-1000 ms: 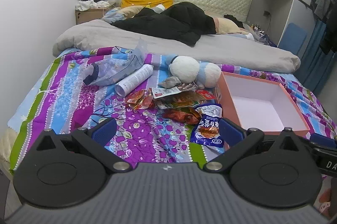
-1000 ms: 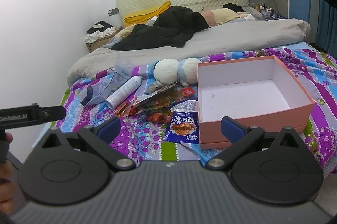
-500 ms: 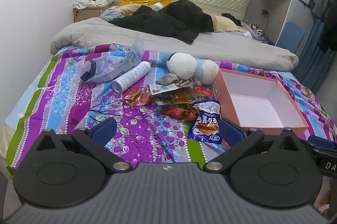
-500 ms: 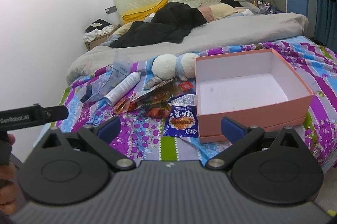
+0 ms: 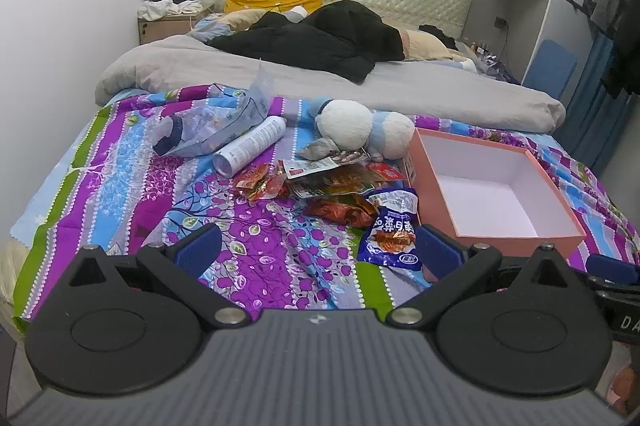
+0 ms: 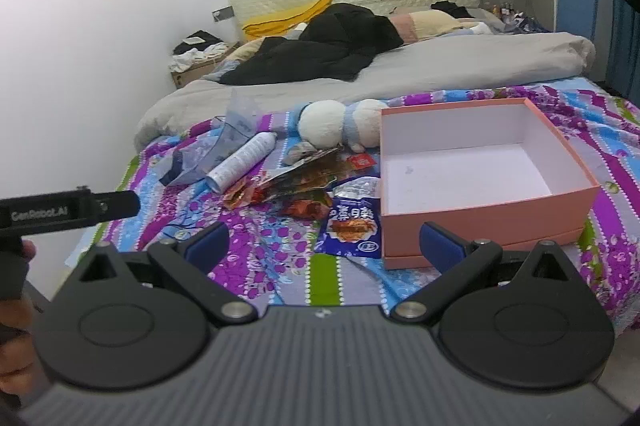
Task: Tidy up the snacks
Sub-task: 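Move both tools toward the snack pile beside the pink box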
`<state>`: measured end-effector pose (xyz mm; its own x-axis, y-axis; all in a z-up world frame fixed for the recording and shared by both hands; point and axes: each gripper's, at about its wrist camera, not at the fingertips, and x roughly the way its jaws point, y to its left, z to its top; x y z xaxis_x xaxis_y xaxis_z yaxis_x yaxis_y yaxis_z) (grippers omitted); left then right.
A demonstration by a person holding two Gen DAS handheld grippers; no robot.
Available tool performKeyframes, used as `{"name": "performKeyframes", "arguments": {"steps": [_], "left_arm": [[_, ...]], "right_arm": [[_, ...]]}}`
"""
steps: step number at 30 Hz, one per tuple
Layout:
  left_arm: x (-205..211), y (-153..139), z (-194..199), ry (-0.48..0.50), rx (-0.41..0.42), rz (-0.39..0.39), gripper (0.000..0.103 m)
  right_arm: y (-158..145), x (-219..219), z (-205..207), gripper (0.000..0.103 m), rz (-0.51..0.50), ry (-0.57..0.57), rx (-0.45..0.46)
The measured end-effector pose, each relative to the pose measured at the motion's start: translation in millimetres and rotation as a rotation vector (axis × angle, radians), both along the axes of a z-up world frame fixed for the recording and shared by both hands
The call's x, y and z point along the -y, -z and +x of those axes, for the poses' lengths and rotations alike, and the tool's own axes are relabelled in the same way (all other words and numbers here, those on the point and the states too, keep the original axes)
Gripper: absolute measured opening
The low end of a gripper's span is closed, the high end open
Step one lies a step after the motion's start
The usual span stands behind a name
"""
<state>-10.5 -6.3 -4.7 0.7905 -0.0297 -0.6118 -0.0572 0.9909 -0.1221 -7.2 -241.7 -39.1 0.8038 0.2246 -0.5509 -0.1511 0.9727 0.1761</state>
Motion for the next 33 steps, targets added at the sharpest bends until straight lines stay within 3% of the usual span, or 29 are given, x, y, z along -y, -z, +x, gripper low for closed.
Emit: {"name": "performKeyframes", "arguments": {"steps": [5,9,13,17,19,21,33], "left_arm": [[0,4,-2,-0.001,-0.001,0.001,0.103],[1,6,-2,0.007,0.002,0.006,0.103],[1,11,-3,0.009,-0.012,0.001,0.103],[0,17,-2,0.012,-0.033,-0.005,0.103],[-1,18,-1,0.016,-0.038,-0.008,0.103],[-2,19,-1,0.014,-0.039,-0.007,0.103],[1,35,-6,0.043,-0.045,-0.031,0.103]], "right_arm": [[4,1,-1,0.103,0.011,0.012,-0.009],[1,-3,-10,0.103,-0.003,0.006,0.059],[2,-2,-10,0.103,-0.009,0.004,0.055],[9,-2,-8,0.099,0.006,-0.007,0.018],[13,-3,-6,0.093,0.022,-0.017,0.000],[16,-6,-6,0.079,0.015,-0.010,-0.007],[27,-9,-16,0.078,-0.017,-0.022,0.034]]}}
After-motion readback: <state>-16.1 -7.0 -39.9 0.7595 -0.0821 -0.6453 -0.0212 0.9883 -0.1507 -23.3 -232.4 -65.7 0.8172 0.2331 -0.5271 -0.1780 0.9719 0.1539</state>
